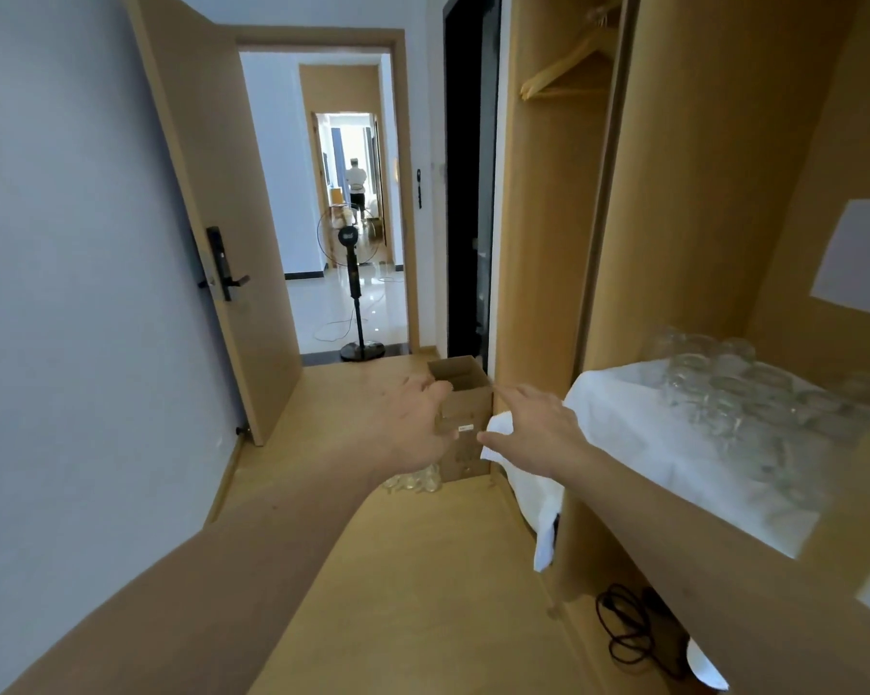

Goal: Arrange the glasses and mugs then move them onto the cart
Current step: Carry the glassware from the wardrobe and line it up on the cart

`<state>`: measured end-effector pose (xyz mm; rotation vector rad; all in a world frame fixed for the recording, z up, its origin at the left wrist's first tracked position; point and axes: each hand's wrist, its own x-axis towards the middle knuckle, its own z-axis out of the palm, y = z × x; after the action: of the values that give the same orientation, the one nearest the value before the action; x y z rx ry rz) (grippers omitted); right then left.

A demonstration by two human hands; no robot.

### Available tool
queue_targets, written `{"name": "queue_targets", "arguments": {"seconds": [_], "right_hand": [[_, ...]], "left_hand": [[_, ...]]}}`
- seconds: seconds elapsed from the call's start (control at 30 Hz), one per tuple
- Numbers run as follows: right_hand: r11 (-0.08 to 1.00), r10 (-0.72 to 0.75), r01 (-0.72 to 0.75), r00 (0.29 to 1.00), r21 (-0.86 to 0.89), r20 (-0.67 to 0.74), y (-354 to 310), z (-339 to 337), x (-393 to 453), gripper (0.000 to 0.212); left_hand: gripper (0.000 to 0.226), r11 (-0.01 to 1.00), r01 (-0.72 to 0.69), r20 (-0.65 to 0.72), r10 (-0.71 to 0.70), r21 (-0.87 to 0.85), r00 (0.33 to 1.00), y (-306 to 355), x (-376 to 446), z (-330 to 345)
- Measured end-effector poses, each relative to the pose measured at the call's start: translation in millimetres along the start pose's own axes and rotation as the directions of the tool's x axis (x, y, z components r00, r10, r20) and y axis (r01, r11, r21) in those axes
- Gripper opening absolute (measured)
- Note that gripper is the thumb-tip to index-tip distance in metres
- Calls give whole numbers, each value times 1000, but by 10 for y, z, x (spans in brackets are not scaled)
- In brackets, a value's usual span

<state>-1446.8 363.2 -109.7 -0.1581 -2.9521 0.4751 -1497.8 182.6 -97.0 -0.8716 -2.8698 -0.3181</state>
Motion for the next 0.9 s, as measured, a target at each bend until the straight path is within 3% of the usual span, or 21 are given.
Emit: {"name": "queue_targets", "arguments": {"seconds": [0.17,0.4,0.67,0.9], "right_hand": [[997,77,-78,997,-18,-17,62,117,429,63],[954,285,-290,956,-73,-65,190,288,1096,74],[848,501,-516,855,-123,-132,295,267,1414,73],[757,629,-644,764,-114,-144,751,173,1434,76]], "left_hand": [[62,993,-115,14,115,-2,993,-224,602,203],[59,959,-283,46,283,4,958,-563,1540,313],[65,869,-491,86,494,-57,865,-573,2345,423],[65,772,-628,105,636,-97,765,-197,2864,645]]}}
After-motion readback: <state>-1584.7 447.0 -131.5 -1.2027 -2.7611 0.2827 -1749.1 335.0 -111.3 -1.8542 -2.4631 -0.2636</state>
